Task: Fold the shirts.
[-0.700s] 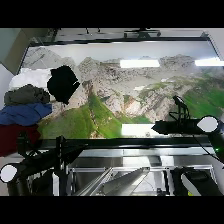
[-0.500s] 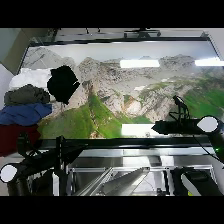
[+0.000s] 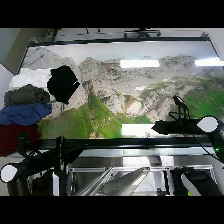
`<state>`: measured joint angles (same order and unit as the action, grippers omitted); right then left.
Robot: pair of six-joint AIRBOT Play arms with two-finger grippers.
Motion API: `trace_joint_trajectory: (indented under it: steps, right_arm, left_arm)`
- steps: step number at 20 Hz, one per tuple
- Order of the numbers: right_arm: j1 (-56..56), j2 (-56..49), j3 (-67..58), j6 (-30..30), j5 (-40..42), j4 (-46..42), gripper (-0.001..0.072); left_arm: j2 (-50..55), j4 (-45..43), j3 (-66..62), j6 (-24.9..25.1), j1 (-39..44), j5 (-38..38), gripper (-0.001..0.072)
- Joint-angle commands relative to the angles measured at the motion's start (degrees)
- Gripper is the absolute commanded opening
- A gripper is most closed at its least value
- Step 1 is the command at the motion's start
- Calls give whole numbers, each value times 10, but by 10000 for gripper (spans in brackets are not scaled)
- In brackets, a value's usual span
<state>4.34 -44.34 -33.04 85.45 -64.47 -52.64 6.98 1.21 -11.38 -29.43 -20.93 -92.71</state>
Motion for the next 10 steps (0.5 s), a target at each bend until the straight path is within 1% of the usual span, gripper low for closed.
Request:
trace_joint_trajectory:
  steps: [1, 5, 8, 10]
  right_arm:
    - [0, 0, 0, 0, 7, 1, 16]
    - [0, 0, 0, 0, 11, 10, 16]
    - [0, 0, 0, 0, 10, 20, 16]
    - [0, 0, 0, 0, 6, 24, 16]
  left_arm:
    - [0, 1, 0, 0, 23, 22, 12]
    - [0, 5, 0, 0, 62, 77, 12]
    - [0, 5, 0, -1, 93, 80, 11]
    - [0, 5, 0, -1, 114, 111, 11]
